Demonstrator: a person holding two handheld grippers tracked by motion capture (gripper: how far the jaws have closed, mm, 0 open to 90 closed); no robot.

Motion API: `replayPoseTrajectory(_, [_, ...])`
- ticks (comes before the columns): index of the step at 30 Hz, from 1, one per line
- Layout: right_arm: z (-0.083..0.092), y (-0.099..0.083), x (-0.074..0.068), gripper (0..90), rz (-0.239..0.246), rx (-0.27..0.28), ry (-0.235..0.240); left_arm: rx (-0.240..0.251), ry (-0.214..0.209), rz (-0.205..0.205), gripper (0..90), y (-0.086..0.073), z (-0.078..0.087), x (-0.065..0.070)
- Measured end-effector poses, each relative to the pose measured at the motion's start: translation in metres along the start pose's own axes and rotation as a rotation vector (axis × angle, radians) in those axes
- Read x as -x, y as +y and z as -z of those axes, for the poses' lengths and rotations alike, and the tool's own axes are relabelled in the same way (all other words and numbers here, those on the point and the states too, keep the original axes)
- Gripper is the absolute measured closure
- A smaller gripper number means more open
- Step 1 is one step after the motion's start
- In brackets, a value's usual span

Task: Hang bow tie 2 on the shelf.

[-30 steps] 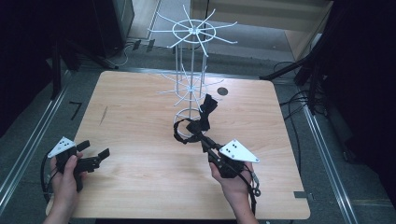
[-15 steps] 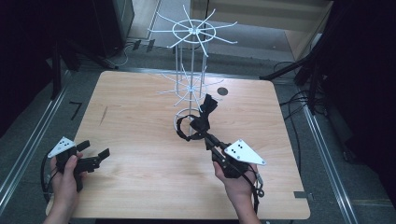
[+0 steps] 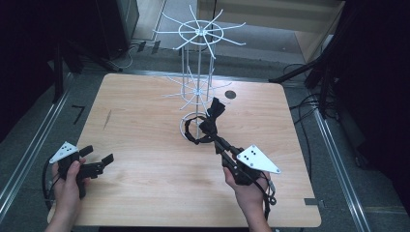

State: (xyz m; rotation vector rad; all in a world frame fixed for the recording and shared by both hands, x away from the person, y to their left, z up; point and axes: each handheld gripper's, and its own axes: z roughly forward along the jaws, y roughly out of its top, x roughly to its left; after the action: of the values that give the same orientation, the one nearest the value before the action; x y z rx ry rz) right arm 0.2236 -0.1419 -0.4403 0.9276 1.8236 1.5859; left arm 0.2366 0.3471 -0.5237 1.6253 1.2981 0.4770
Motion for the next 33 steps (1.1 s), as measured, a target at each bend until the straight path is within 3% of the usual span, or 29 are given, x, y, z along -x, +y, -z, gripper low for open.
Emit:
replayPoseTrajectory(23, [0.009, 0.007, 0.005, 81.7, 0.004, 0.054, -0.019, 0.000, -0.003, 0.002, 0.0, 0.000, 0.000, 0.000])
replayPoseTrajectory(33, [0.008, 0.005, 0.011, 81.7, -0.023, 0.054, -0.034, -0.002, -0.003, 0.000, 0.0, 0.000, 0.000, 0.000])
